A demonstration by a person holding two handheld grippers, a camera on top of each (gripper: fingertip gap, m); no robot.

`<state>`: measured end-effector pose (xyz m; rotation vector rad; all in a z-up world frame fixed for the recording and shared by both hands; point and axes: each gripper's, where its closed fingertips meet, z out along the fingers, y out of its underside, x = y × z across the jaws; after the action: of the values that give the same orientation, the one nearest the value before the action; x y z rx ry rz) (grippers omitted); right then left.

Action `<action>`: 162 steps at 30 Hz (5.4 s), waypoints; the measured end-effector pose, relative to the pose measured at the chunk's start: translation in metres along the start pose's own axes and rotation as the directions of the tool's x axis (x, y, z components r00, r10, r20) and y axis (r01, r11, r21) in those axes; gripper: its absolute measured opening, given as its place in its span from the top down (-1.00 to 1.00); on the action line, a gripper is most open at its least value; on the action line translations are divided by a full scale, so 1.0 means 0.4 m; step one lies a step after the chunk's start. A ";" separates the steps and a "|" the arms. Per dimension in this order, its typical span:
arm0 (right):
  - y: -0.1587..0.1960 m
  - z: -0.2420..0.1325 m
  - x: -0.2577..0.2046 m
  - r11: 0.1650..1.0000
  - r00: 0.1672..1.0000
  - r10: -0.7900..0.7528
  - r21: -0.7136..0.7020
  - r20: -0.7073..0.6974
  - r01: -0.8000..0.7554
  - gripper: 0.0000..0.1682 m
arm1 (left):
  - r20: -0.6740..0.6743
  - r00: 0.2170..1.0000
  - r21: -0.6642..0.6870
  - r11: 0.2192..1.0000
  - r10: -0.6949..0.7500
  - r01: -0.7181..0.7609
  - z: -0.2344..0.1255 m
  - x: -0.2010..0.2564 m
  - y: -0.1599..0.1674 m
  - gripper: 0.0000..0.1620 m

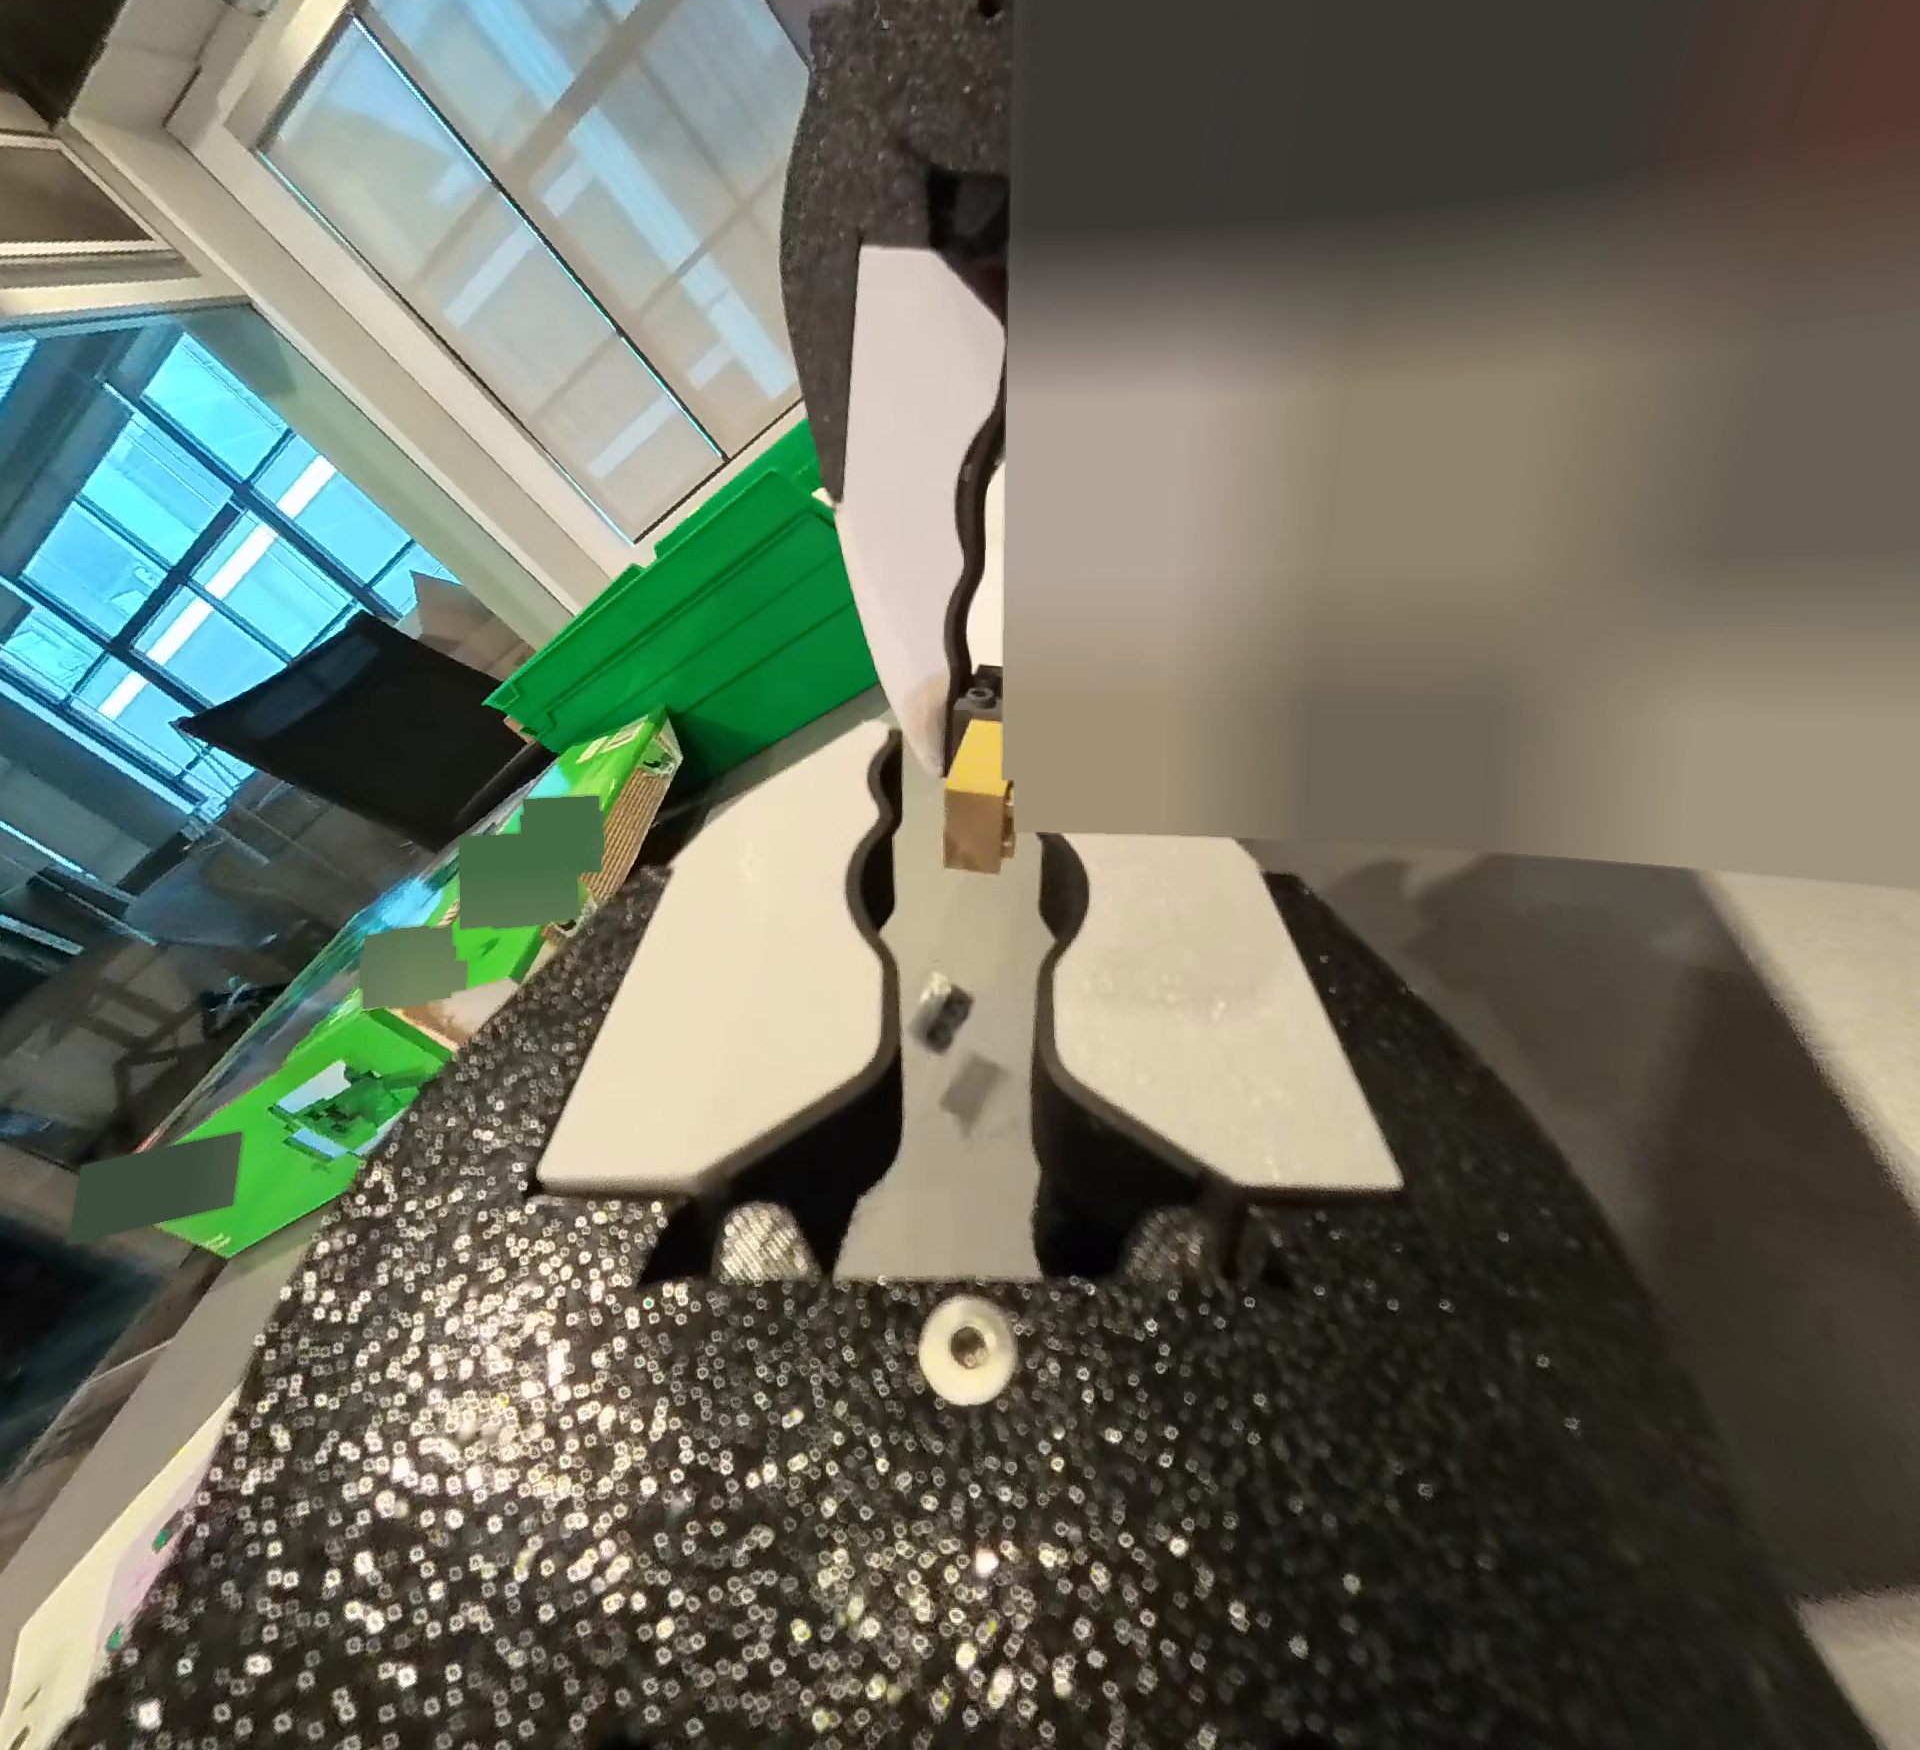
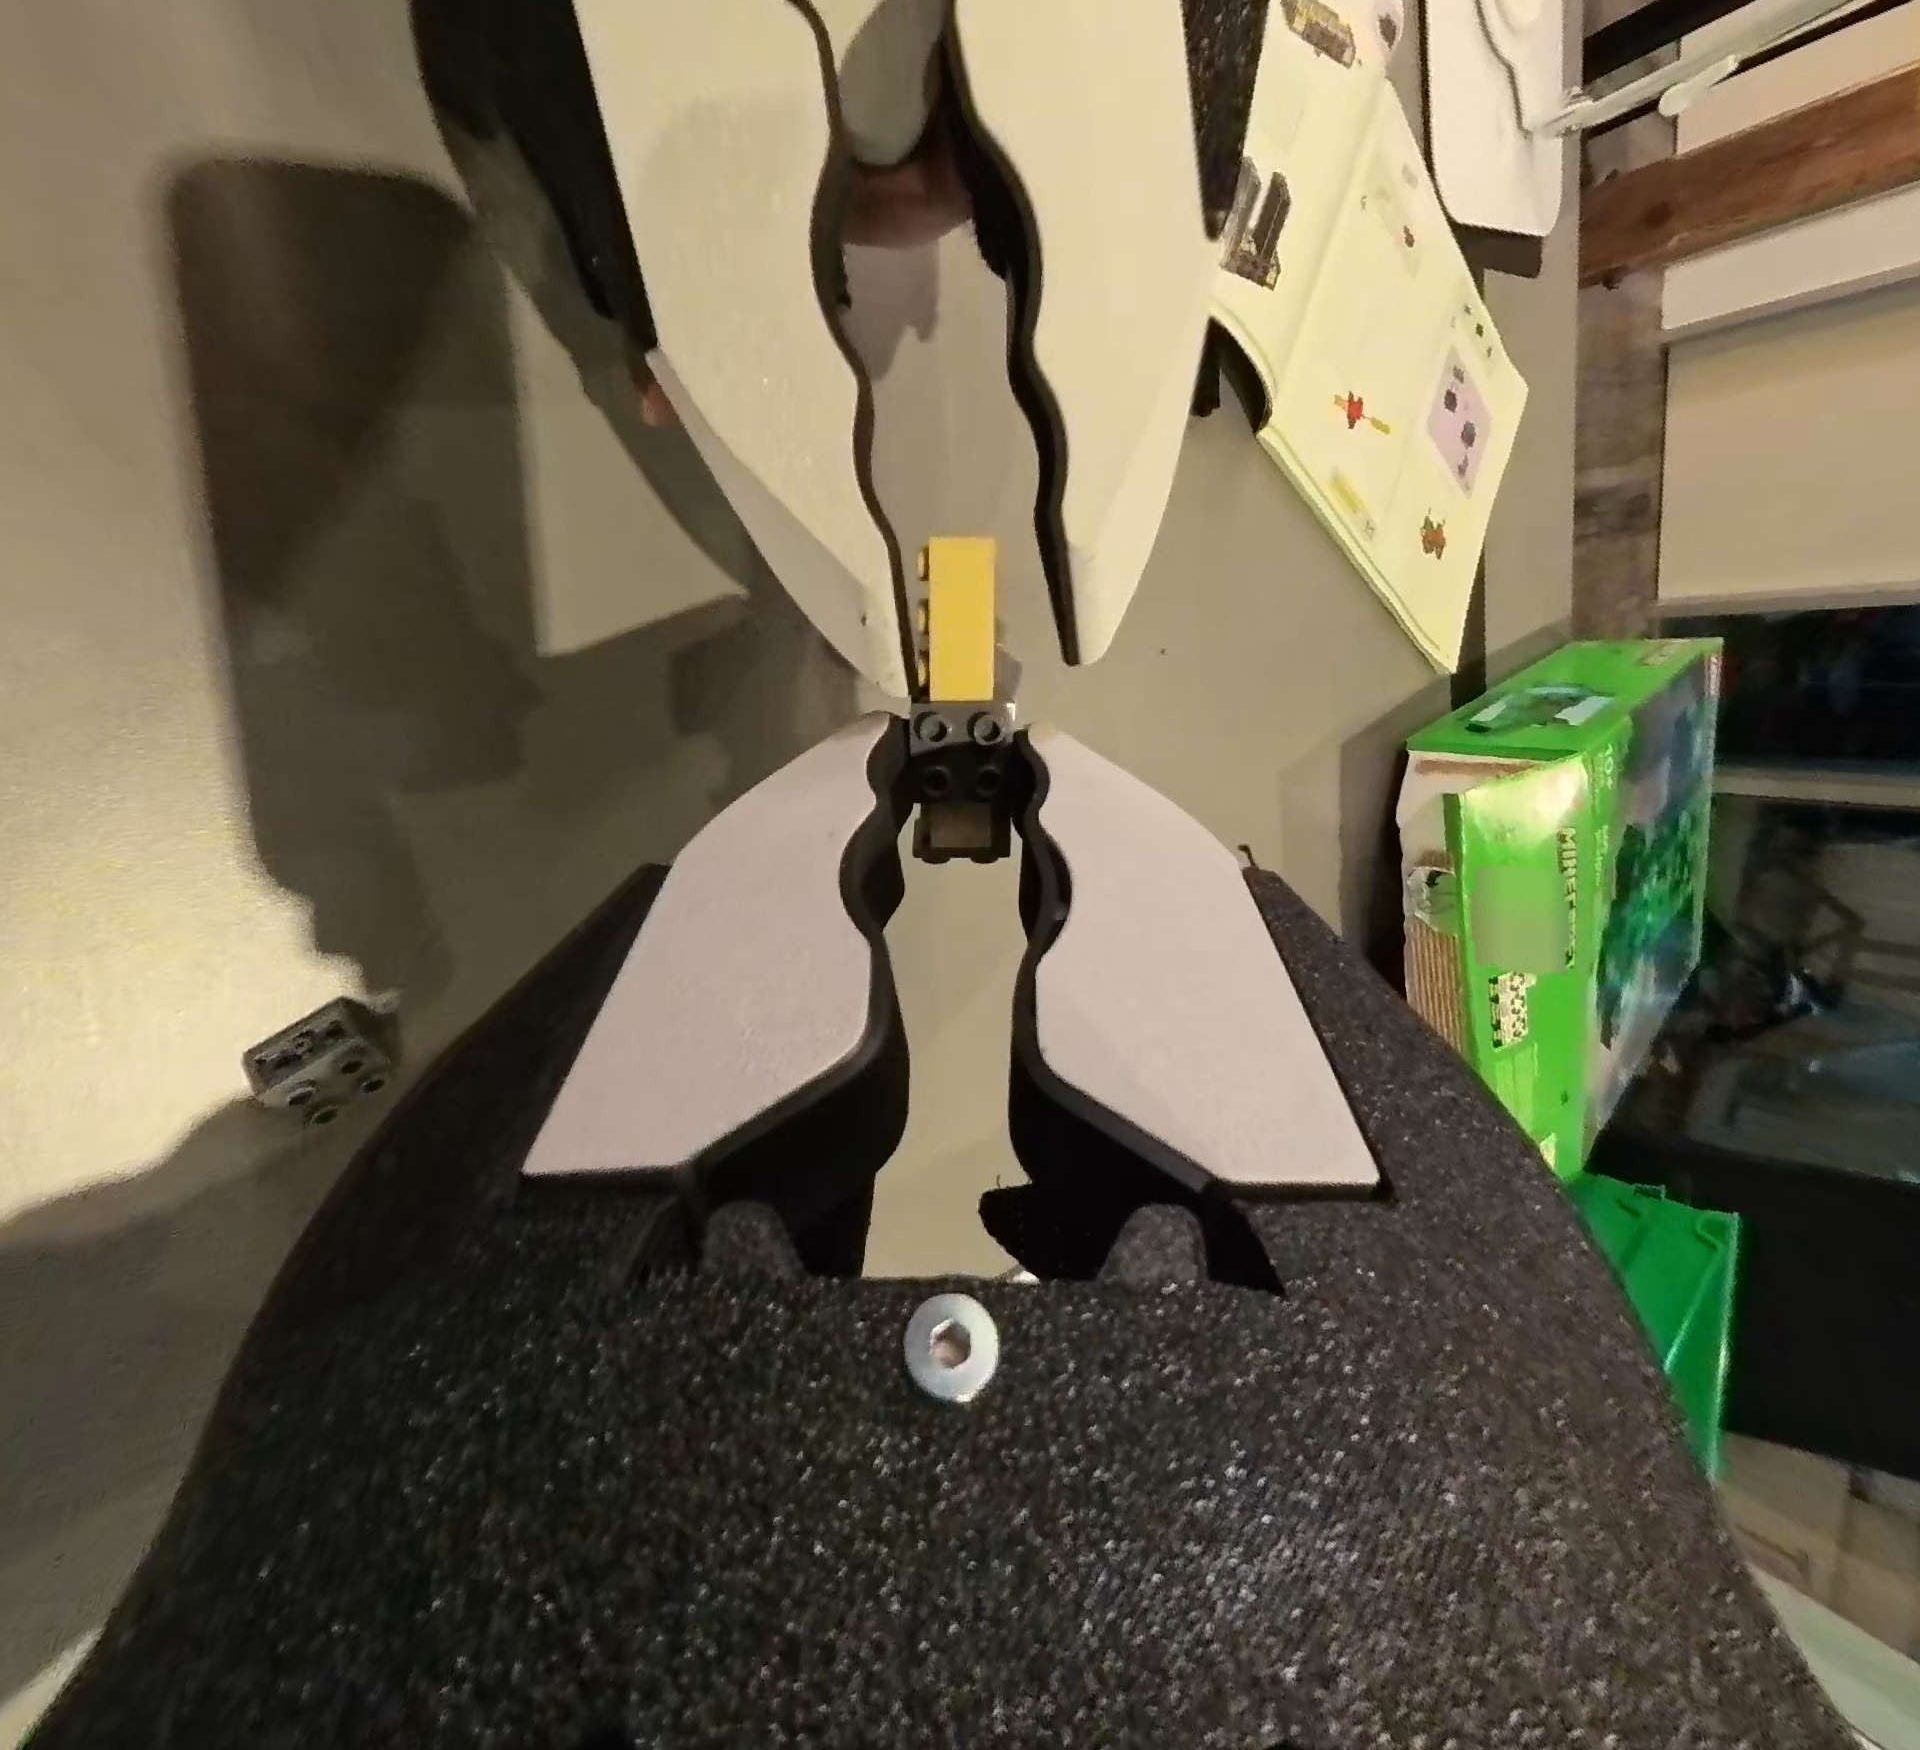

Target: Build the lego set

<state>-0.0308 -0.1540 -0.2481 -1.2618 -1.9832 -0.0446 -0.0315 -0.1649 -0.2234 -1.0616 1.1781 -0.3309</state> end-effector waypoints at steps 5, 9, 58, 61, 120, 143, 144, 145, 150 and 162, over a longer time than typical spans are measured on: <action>0.012 0.007 -0.001 1.000 1.000 0.010 -0.009 0.001 -0.010 0.79 | -0.002 1.000 -0.019 1.000 -0.016 0.016 -0.001 -0.004 0.010 0.68; 0.022 0.014 -0.003 1.000 1.000 0.001 -0.018 -0.008 -0.001 0.79 | -0.027 1.000 -0.046 0.999 -0.007 0.006 -0.001 0.006 0.022 0.75; -0.099 -0.101 -0.001 0.701 0.906 0.277 0.577 0.320 -0.419 0.80 | -0.332 0.840 0.315 0.789 -0.429 0.527 -0.058 -0.013 -0.128 0.89; -0.099 -0.101 0.002 0.697 0.906 0.281 0.581 0.317 -0.419 0.80 | -0.319 0.845 0.324 0.788 -0.430 0.524 -0.057 -0.015 -0.129 0.89; -0.101 -0.104 0.003 0.694 0.903 0.277 0.582 0.328 -0.424 0.80 | -0.355 0.797 0.322 0.737 -0.489 0.595 -0.054 -0.018 -0.132 0.81; -0.103 -0.100 0.001 0.697 0.901 0.273 0.576 0.337 -0.427 0.80 | -0.381 0.790 0.318 0.734 -0.481 0.601 -0.057 -0.009 -0.133 0.86; -0.103 -0.100 0.000 0.697 0.901 0.272 0.577 0.338 -0.427 0.80 | -0.382 0.791 0.318 0.735 -0.478 0.599 -0.057 -0.008 -0.133 0.86; -0.104 -0.100 -0.001 0.696 0.901 0.270 0.577 0.341 -0.427 0.80 | -0.387 0.791 0.319 0.736 -0.473 0.597 -0.059 -0.007 -0.134 0.87; -0.110 -0.098 -0.006 0.693 0.901 0.265 0.581 0.345 -0.426 0.80 | -0.411 0.787 0.308 0.742 -0.460 0.595 -0.065 -0.004 -0.134 0.88; -0.008 -0.027 0.039 0.705 0.854 0.457 0.485 0.247 -0.518 0.58 | -0.009 0.913 0.257 0.882 -0.407 0.395 -0.143 -0.164 -0.027 0.89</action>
<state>-0.0304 -0.1483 -0.2299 -1.3713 -1.5101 0.8131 -0.1042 -0.1526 -0.1759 -1.0746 0.8393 -0.7604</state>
